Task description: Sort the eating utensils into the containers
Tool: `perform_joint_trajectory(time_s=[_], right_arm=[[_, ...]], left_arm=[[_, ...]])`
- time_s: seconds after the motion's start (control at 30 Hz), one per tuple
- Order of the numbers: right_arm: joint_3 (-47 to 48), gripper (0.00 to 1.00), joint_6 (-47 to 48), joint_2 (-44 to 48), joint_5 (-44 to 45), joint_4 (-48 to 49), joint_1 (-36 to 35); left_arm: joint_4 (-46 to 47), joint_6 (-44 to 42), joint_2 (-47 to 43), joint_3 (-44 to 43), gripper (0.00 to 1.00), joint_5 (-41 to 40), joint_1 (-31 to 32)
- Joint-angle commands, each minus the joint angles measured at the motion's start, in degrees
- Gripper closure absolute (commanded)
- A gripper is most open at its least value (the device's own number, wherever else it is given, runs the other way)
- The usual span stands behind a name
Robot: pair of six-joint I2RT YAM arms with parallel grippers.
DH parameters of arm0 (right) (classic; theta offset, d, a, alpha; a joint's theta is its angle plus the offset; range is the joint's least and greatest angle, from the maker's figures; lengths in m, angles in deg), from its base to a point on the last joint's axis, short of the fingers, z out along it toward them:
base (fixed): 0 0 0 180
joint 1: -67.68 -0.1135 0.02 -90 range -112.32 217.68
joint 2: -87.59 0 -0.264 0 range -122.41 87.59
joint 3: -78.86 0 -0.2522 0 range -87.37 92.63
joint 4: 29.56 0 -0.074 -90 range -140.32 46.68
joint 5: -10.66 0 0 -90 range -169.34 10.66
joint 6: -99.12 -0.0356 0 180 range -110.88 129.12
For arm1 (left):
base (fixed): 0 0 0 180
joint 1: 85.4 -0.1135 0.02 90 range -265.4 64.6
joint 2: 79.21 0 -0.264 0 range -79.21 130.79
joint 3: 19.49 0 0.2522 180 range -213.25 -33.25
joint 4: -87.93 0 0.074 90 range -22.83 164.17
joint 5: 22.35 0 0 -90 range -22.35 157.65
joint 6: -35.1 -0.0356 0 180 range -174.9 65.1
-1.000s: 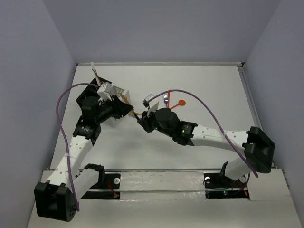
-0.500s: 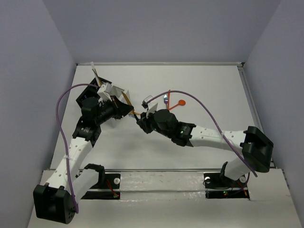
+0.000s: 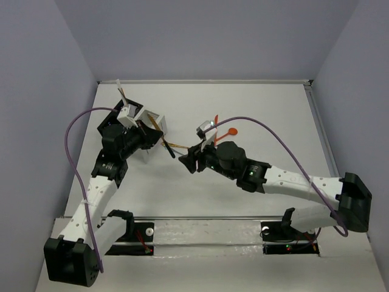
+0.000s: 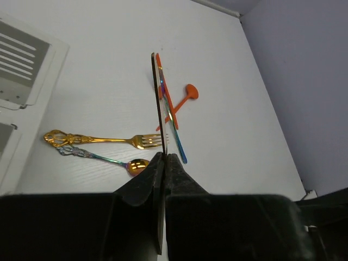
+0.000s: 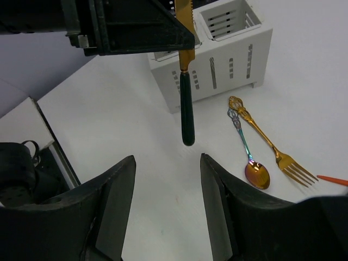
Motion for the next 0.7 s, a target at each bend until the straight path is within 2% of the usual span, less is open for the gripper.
perform_joint_trajectory(time_s=[0.0, 0.13, 0.2, 0.33, 0.47, 0.67], right_arm=[[-3.4, 0.43, -0.2, 6.2, 1.9, 0.8, -0.7], [-7.4, 0.43, 0.0, 10.6, 4.8, -0.9, -0.7], [-8.6, 0.43, -0.3, 12.4, 6.1, -1.9, -0.7], [-12.1, 0.43, 0.1, 14.5, 9.2, -1.3, -0.1], [-14.6, 0.43, -0.1, 16.0, 11.4, -1.1, 0.4], [-16.0, 0.43, -1.7, 16.4, 14.7, -0.5, 1.0]], left_arm=[[0.2, -1.8, -0.6, -3.6, 0.94, -6.2, -4.3], [-2.1, -1.9, -1.3, -6.4, 0.94, -11.8, -9.4], [0.2, -0.2, -1.9, -6.5, 0.94, -13.5, -12.1], [1.8, 2.3, -0.3, -10.6, 0.94, -21.5, -12.1], [0.1, -0.3, 6.4, -17.5, 0.94, -33.8, -12.7], [-0.5, -4.7, 12.2, -24.8, 0.94, -42.5, -13.3]])
